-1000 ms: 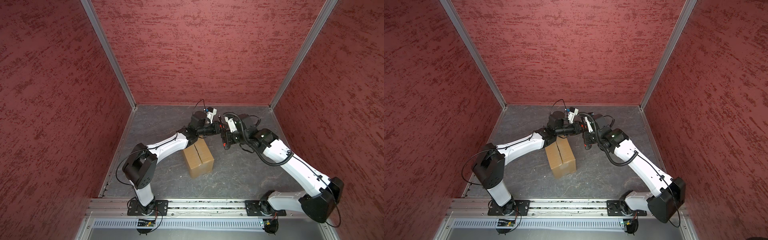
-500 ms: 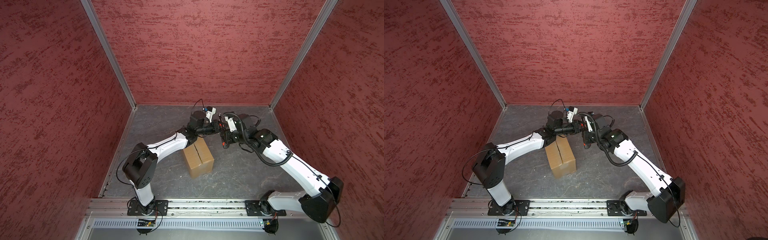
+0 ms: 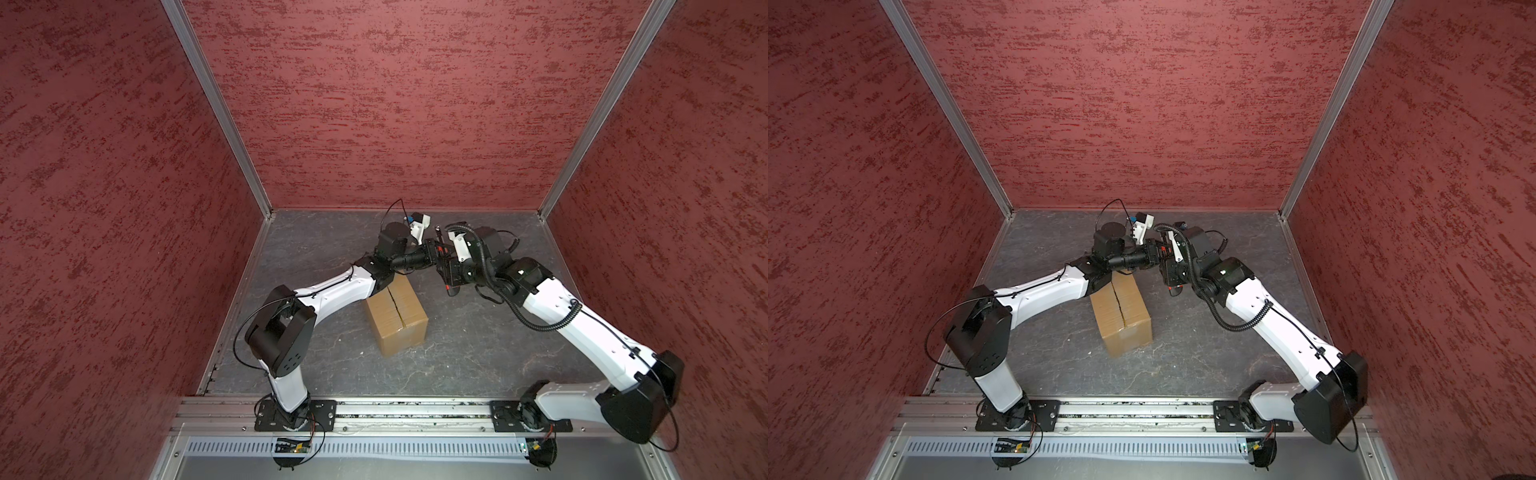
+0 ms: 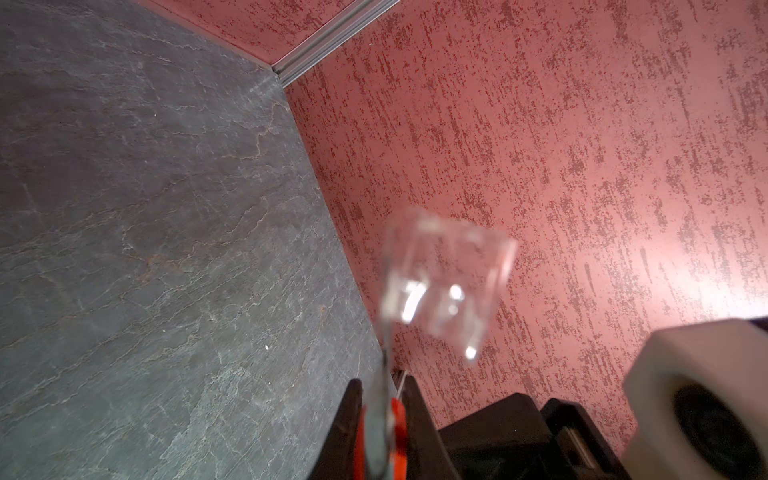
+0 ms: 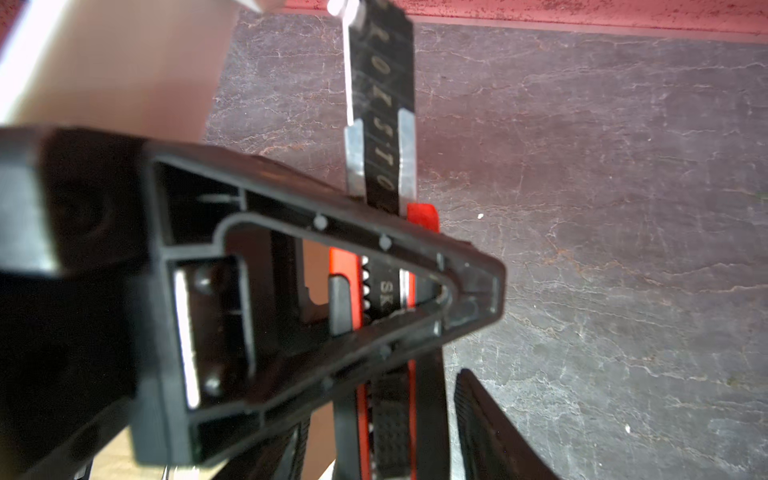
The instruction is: Unpack the express box
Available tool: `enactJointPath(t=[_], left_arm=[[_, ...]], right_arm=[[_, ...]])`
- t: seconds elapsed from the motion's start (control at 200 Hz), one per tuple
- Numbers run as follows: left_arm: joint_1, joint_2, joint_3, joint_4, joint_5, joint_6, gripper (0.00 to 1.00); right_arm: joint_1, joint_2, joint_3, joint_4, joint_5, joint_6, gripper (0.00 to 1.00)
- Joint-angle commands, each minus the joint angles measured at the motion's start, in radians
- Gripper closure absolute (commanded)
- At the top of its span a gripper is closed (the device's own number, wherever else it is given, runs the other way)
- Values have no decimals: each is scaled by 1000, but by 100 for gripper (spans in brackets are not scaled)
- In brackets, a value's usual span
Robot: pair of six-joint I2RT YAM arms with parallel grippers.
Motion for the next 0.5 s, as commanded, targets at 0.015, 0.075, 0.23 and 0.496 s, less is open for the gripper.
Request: enactJointPath(t=[0.015,0.075,0.23,0.496], left_arm=[[-17,-20,-11,38,35,-7,100],[-22,-21,-13,36,36,-7,100],[-33,-18,-17,41,34,-13,100],[-44,-16,-25,54,39,-26,100]], right_arm=[[5,11,17,33,32,-7,44],[5,17,26,32,35,-11,45],[4,33,43,32,45,-20,51],[2,41,36,50,64,-15,64]])
